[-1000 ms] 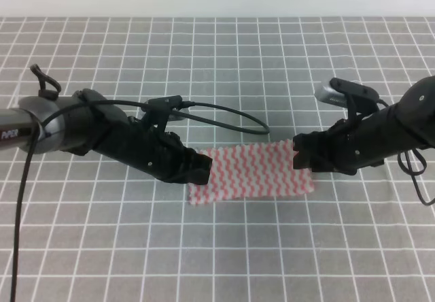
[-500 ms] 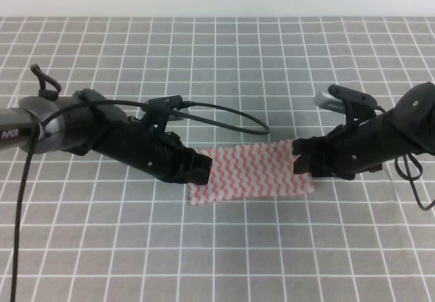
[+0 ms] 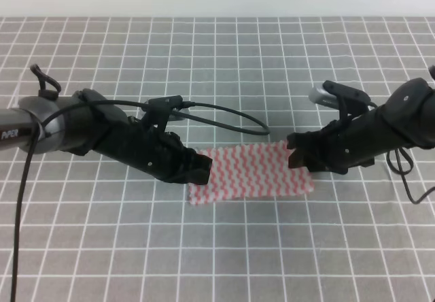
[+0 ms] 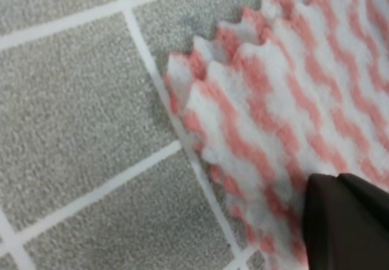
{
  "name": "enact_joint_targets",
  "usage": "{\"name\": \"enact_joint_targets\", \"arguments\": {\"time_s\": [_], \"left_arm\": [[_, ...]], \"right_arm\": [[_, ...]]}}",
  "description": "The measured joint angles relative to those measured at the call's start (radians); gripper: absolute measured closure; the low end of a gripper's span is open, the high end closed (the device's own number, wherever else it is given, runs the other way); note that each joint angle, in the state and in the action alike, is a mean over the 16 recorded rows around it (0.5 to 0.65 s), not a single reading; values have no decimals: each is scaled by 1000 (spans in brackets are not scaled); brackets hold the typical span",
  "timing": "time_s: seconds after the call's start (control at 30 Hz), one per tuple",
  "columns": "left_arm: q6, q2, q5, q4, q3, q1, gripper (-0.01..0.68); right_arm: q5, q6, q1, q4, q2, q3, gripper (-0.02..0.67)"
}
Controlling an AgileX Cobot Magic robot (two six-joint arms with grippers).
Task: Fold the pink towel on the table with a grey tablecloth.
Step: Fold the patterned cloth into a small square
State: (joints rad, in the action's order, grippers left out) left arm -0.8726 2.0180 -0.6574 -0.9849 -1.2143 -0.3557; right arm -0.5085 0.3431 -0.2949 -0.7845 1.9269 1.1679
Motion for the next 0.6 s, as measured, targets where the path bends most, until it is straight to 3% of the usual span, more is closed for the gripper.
{"name": "enact_joint_targets", "arguments": {"time_s": [0.6], "left_arm": [[-1,0,-4,1,1,0,675]], "right_arm": [[-34,-1,0,35,24,23,416]]}}
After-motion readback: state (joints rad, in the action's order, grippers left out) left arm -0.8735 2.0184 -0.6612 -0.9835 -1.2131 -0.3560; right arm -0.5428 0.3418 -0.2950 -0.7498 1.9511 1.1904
